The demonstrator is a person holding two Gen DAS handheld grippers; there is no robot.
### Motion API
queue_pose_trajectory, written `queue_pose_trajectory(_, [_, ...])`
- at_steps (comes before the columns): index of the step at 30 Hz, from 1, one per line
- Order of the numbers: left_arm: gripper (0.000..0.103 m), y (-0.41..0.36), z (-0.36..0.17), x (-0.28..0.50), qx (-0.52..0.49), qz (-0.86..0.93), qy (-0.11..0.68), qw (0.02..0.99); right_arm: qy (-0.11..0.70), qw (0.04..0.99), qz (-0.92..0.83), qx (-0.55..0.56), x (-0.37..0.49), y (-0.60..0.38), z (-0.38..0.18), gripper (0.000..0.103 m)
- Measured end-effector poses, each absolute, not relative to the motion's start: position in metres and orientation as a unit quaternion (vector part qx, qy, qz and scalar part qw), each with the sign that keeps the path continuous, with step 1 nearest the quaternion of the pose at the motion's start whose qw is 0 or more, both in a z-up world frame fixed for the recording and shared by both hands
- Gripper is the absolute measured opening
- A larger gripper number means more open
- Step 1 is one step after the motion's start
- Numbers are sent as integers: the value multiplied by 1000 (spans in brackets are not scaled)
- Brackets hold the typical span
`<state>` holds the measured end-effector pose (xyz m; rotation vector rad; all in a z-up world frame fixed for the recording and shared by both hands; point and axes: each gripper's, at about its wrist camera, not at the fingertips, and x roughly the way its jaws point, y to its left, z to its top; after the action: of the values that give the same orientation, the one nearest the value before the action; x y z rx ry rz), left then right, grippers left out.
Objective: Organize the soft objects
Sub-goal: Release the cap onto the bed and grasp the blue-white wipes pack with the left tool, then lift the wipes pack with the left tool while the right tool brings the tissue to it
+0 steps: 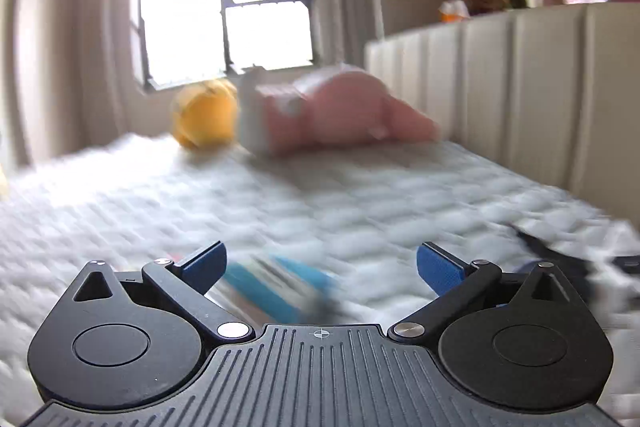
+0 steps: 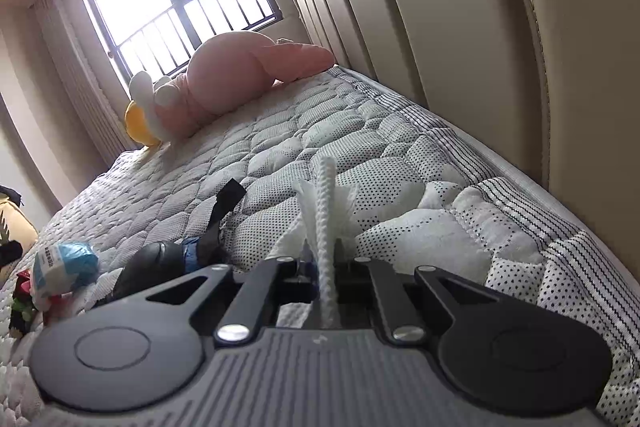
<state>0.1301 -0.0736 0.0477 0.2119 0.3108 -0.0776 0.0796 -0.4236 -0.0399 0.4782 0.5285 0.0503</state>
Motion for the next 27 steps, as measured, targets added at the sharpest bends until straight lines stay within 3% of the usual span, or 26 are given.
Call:
queue_pose_trajectory(6, [103, -88, 13, 185, 350, -70, 203, 912, 253, 934, 33, 249, 77, -426, -44, 7])
queue_pose_trajectory(9, [103, -95, -7, 205, 395, -46, 231, 888, 250, 933, 38, 257, 76, -427, -45, 7])
queue_pose_trajectory(13, [100, -82, -11, 205, 351, -60, 241, 903, 247, 932, 35, 263, 72, -427, -45, 7])
queue_pose_trajectory(15, [59, -80, -2, 197, 319, -75, 236, 915, 246, 932, 33, 265, 71, -426, -45, 7])
queue_pose_trajectory(22, [58, -82, 33, 127, 163, -200, 231, 938, 249, 933, 29, 259, 71, -419, -40, 7])
queue_pose_trajectory(27, [63, -80, 14, 82, 122, -253, 240, 929, 247, 938, 27, 241, 67, -396, -19, 7])
